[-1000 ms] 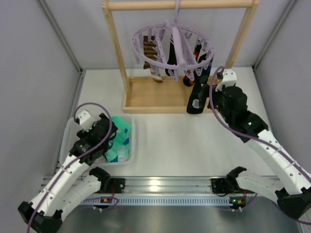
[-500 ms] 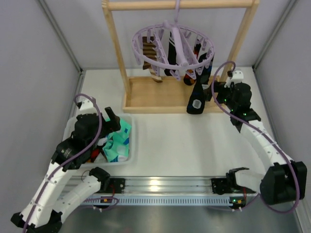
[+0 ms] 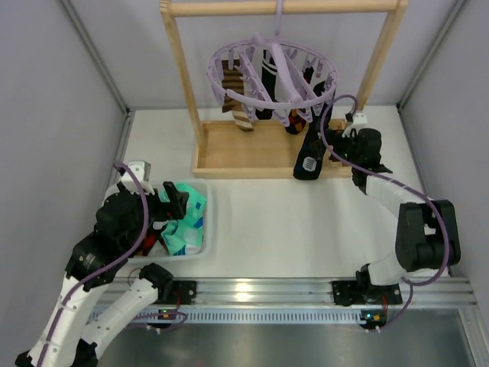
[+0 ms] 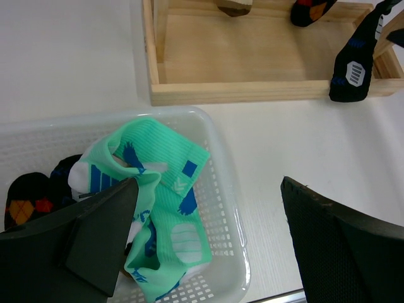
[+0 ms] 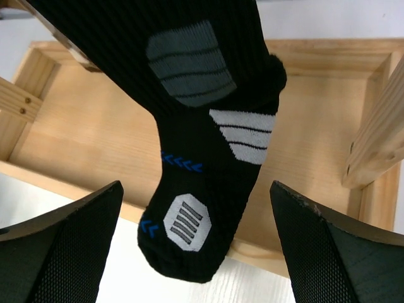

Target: Remove the socks clipped to the hanger

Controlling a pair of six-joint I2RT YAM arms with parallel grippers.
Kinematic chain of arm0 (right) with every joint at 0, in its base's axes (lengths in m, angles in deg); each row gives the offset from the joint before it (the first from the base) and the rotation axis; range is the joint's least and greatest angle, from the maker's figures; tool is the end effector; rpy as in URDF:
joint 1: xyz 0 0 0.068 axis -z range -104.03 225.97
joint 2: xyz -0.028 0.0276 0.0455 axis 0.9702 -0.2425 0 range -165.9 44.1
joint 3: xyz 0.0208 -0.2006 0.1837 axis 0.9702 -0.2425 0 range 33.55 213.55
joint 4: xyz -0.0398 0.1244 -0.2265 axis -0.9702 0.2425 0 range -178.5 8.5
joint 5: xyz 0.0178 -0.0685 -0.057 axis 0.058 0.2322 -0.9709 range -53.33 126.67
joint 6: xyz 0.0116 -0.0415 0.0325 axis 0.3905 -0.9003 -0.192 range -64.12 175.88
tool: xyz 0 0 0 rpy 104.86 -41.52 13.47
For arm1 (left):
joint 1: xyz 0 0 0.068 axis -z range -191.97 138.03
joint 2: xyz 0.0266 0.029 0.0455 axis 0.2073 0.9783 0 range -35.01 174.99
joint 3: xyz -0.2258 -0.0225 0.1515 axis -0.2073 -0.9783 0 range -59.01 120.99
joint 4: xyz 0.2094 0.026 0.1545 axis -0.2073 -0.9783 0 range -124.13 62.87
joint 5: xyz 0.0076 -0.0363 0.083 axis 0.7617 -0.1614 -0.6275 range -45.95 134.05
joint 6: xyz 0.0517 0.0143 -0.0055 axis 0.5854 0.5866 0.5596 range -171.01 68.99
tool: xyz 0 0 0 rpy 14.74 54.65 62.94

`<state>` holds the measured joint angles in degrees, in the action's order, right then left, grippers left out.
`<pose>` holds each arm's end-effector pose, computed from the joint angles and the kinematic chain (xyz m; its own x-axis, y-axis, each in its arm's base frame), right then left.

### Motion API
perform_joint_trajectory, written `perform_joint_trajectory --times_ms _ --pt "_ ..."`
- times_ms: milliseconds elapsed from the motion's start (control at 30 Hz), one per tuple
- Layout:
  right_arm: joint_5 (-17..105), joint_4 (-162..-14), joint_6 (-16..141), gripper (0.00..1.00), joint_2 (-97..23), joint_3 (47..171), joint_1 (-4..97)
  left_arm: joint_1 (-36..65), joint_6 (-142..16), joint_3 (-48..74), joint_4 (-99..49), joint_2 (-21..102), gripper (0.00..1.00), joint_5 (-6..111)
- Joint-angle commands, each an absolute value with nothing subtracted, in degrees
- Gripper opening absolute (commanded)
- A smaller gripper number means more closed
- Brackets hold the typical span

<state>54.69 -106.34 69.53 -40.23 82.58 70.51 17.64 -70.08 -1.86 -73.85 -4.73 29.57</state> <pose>0.3289 0.0424 0.2512 -0.3809 0.1890 -0.9051 -0.3029 0.8994 0.3153 0.0787 -0.0346 0.3740 -0.3686 -0.1544 -0.9167 0.1624 0.9603 -0.2270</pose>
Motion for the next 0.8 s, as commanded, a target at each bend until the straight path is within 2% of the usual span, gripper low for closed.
perform_joint_trajectory --times_ms 0,167,367,567,767 --pt "56.0 -114.24 70.21 0.94 -42.9 81.1 70.96 17.56 -68.59 -2.14 -72.84 -5.91 0.98 29.37" --pt "61.44 -116.36 68.28 0.91 -47.64 81.45 70.96 17.56 -68.68 -2.14 -72.84 -6.53 0.98 30.07" --pt "61.3 -114.08 68.63 0.89 -51.34 84.52 71.49 17.56 -68.85 -2.23 -72.84 -6.71 0.98 31.3" --pt "63.02 -115.99 74.67 0.88 -54.32 84.62 71.49 17.56 -69.12 -2.32 -72.84 -7.06 0.98 31.74" --pt "67.6 -122.42 79.96 0.76 -57.93 83.47 71.4 17.56 -69.29 -2.32 -72.84 -7.15 0.98 31.92"
